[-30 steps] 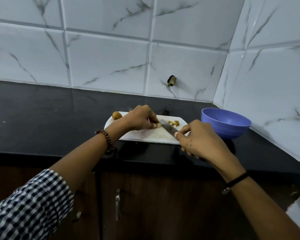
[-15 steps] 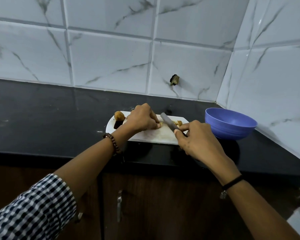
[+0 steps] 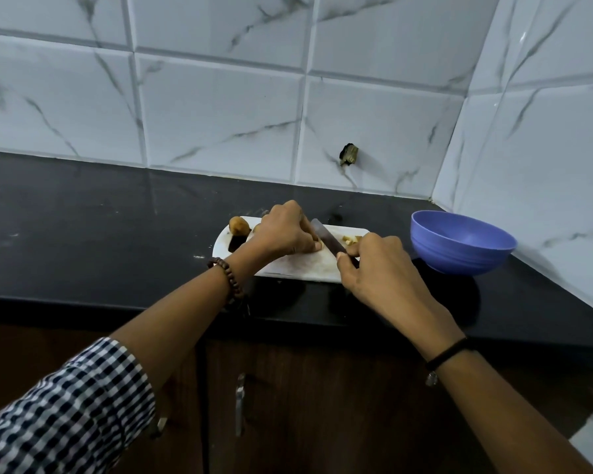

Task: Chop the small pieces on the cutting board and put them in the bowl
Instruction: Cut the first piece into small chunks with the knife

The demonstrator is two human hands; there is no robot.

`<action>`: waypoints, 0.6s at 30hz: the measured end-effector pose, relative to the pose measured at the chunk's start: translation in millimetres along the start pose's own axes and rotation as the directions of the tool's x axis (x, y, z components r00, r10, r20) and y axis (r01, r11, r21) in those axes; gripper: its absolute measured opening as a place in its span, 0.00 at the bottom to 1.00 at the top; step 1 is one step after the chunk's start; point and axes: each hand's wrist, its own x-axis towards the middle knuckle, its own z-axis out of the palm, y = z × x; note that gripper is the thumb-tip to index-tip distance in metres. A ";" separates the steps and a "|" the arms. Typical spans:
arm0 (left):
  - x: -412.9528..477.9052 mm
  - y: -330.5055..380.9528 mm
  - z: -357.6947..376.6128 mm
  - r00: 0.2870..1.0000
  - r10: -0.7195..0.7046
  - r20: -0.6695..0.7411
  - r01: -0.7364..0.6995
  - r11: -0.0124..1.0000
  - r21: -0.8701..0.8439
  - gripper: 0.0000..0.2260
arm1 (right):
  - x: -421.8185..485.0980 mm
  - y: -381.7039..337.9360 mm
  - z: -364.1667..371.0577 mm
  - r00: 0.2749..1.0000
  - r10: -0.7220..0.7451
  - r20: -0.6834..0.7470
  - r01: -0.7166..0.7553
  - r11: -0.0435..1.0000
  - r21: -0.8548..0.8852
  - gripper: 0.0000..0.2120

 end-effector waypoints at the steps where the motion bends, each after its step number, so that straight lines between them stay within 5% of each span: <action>1: 0.5 0.5 0.3 1.000 -0.002 -0.005 0.002 1.000 0.006 0.06 | 0.5 -2.5 -1.0 1.000 0.003 0.009 -0.002 1.000 -0.023 0.14; 7: -1.1 3.4 0.5 1.000 -0.015 -0.017 0.015 1.000 0.004 0.06 | -5.8 -20.0 -10.5 0.997 -0.014 0.075 0.022 0.994 -0.109 0.05; 18: -5.9 6.3 -1.2 0.999 -0.018 -0.026 0.017 1.000 -0.024 0.06 | -22.2 -12.8 -24.5 0.987 -0.013 0.161 0.032 0.993 -0.115 0.07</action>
